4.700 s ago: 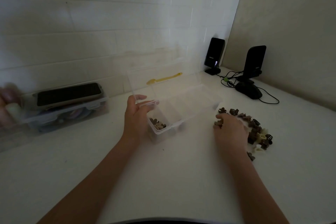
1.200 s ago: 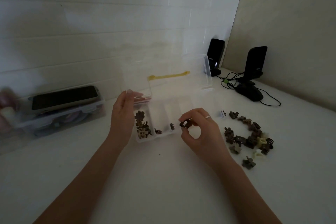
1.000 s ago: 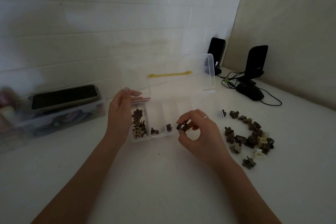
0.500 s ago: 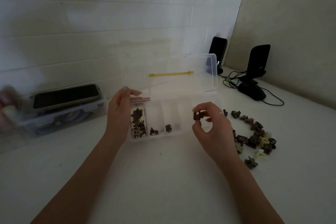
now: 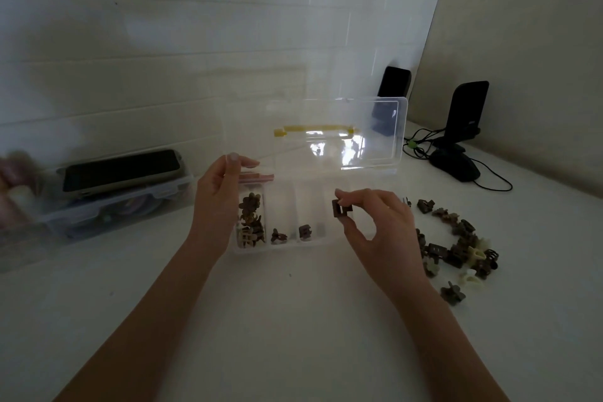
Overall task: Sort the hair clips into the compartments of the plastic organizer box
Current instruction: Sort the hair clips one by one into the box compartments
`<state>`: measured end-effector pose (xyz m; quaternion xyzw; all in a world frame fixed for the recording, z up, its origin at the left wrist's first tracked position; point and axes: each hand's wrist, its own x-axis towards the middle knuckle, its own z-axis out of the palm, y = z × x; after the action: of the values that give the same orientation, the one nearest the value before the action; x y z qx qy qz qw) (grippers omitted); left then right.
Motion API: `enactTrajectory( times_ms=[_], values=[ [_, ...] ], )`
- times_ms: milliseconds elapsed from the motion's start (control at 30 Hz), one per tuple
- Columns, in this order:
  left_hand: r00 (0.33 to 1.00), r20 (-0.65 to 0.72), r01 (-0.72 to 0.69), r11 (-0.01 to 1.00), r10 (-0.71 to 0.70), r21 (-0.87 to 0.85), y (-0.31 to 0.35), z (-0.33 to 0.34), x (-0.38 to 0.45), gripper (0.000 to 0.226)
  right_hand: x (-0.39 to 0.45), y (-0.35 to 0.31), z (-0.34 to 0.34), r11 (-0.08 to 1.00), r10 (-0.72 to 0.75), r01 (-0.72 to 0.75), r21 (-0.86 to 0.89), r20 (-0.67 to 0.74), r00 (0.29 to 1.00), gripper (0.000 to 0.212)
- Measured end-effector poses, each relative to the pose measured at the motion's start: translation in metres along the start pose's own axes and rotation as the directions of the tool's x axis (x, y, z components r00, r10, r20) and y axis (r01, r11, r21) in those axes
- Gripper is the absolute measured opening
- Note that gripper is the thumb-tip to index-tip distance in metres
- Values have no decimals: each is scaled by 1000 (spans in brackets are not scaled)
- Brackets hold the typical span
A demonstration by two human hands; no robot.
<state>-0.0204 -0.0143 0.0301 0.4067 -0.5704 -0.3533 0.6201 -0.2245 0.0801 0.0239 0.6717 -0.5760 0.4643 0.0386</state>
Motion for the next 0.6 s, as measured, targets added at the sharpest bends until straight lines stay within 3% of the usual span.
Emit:
enactTrajectory(
  times_ms=[100, 333, 500, 600],
  values=[
    [1000, -1, -1, 1000, 1, 6, 2, 1, 0, 34, 0, 3, 2, 997, -7, 13, -75, 80, 997, 19],
    [1000, -2, 3, 1000, -3, -27, 6, 3, -2, 33, 0, -2, 0, 992, -94, 91, -87, -37, 995, 13],
    [1000, -8, -19, 1000, 19, -14, 6, 4, -3, 33, -11, -15, 17, 927, -165, 242, -286, 267, 950, 35],
    [999, 2, -35, 999, 35, 4, 2, 1, -1, 34, -11, -14, 24, 906, -150, 254, -338, 303, 941, 40]
  ],
)
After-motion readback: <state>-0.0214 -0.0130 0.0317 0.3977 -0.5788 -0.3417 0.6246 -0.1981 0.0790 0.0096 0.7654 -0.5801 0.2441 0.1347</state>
